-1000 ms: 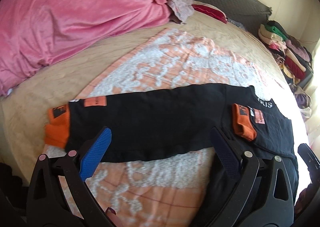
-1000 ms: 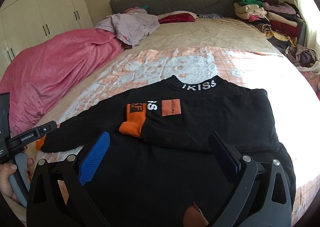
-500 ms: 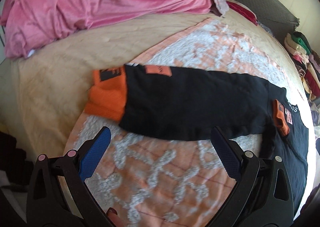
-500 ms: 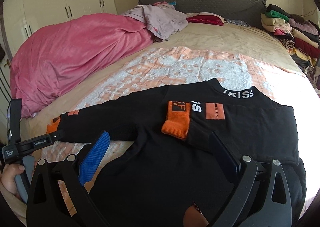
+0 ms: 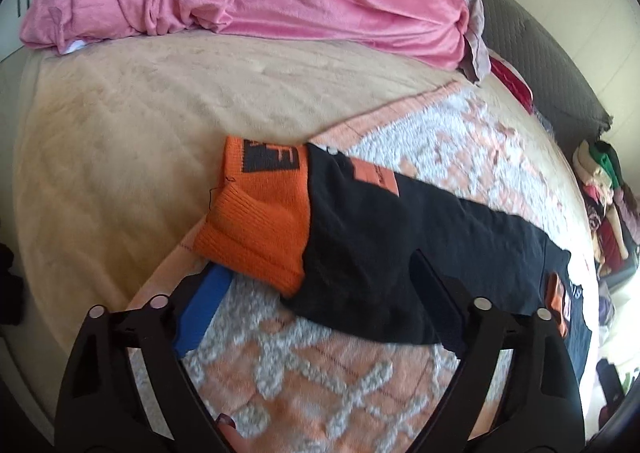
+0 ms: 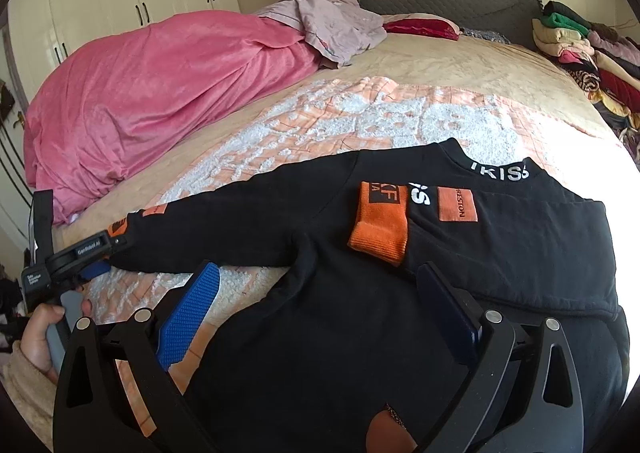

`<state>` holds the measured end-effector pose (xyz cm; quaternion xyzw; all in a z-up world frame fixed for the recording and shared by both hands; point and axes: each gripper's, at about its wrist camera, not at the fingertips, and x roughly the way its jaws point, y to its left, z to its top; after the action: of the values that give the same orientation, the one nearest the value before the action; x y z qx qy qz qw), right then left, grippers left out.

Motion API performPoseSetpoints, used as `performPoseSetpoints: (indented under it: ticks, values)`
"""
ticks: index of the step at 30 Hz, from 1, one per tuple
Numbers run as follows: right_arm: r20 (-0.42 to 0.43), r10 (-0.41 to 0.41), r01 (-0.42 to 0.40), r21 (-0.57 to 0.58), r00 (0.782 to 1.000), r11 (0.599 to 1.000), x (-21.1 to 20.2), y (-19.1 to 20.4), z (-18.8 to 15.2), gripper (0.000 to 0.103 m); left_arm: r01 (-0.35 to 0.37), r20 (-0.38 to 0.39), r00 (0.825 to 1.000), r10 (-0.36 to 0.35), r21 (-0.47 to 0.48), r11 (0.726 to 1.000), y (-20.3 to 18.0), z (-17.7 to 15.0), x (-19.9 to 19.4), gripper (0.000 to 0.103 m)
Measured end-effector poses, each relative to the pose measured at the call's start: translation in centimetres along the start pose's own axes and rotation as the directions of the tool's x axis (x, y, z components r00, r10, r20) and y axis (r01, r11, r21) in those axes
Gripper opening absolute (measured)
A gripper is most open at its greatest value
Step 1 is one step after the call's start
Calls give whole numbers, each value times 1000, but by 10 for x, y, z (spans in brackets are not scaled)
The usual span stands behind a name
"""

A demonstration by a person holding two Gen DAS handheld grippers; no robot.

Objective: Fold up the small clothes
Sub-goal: 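Grasp the orange cuff of the other sleeve with the left gripper, then fold the held sleeve across the back onto the first sleeve, release with left gripper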

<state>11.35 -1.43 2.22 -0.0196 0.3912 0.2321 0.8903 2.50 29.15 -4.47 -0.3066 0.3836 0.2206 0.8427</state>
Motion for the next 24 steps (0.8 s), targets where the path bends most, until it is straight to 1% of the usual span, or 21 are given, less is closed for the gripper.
performPoseSetpoints:
  ticks: [1,3,4,5,6,7,8,11,14,16,20,24]
  values:
    - [-3,-3,3,4,1000,1000,1,-2,-1,98,0,6,1000,0,-3,1000,0,2,1,71]
    - [-7,-5,5,14,1000,1000,2,-5,-1,98,3,16,1000,-3,-19,1000,1,8,5,54]
    - [-8,-6,6,19,1000,1000,2,-7,-1,98,8,12,1000,-7,-29,1000,2,11,8,49]
    - [-9,-7,7,24,1000,1000,3,-8,-2,98,6,12,1000,-6,-32,999,3,12,10,41]
    - [-10,-7,7,28,1000,1000,3,-10,-2,98,4,12,1000,-4,-31,999,2,14,11,29]
    - [-10,-7,7,33,1000,999,3,-11,-3,98,8,11,1000,-8,-32,999,1,15,12,21]
    - [-11,-6,7,36,1000,999,3,-13,-3,98,22,10,1000,-22,-37,999,1,16,12,10]
    - [-11,-11,12,46,1000,999,2,-18,-5,98,54,21,998,-53,-30,998,-5,18,6,9]
    - [-9,-12,13,63,1000,998,-1,-24,-6,98,111,43,993,-111,-13,994,-16,21,-8,8]
    - [-6,-10,11,77,1000,997,-3,-29,-7,98,136,57,989,-136,3,991,-25,22,-18,8]
    - [4,-10,9,102,1000,995,-10,-38,-8,98,199,79,976,-203,54,979,-52,26,-40,7]
    - [14,-23,21,122,1000,992,-18,-48,-9,98,242,88,964,-253,113,964,-84,25,-58,7]
